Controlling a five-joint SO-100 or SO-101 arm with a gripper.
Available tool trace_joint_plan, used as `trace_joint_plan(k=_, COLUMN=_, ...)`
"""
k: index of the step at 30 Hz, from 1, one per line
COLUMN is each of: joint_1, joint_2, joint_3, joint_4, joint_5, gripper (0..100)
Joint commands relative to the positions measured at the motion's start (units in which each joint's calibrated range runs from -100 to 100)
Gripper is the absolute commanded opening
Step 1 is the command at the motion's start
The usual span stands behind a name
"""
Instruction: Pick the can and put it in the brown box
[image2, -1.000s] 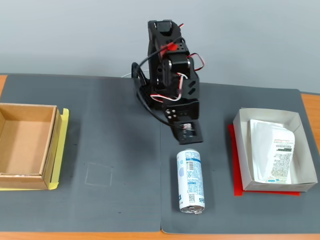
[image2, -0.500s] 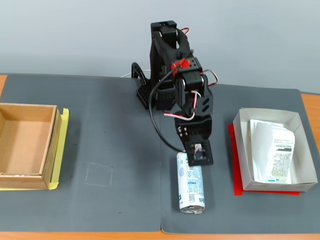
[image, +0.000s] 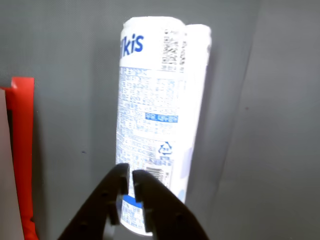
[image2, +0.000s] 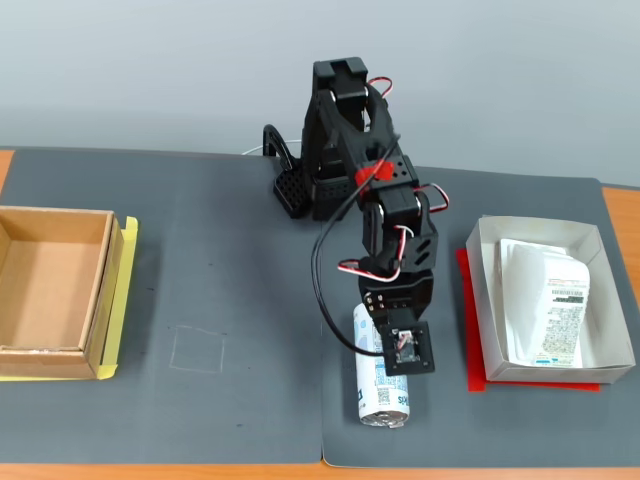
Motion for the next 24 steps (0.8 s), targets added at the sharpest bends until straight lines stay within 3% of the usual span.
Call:
trace_joint_plan(k=1, joint_1=-0.9, joint_2=1.0, joint_3=-3.6, joint_4=-0.9, joint_5=0.2, gripper=8)
trace_joint_plan(k=11, joint_1=-2.0, joint_2=2.7, joint_3=-3.6, joint_4=-0.9, joint_5=-0.2, gripper=43)
trace_joint_plan(k=24, joint_1=-2.0, joint_2=7.2, joint_3=-3.6, joint_4=-5.4, joint_5=-0.3, gripper=45)
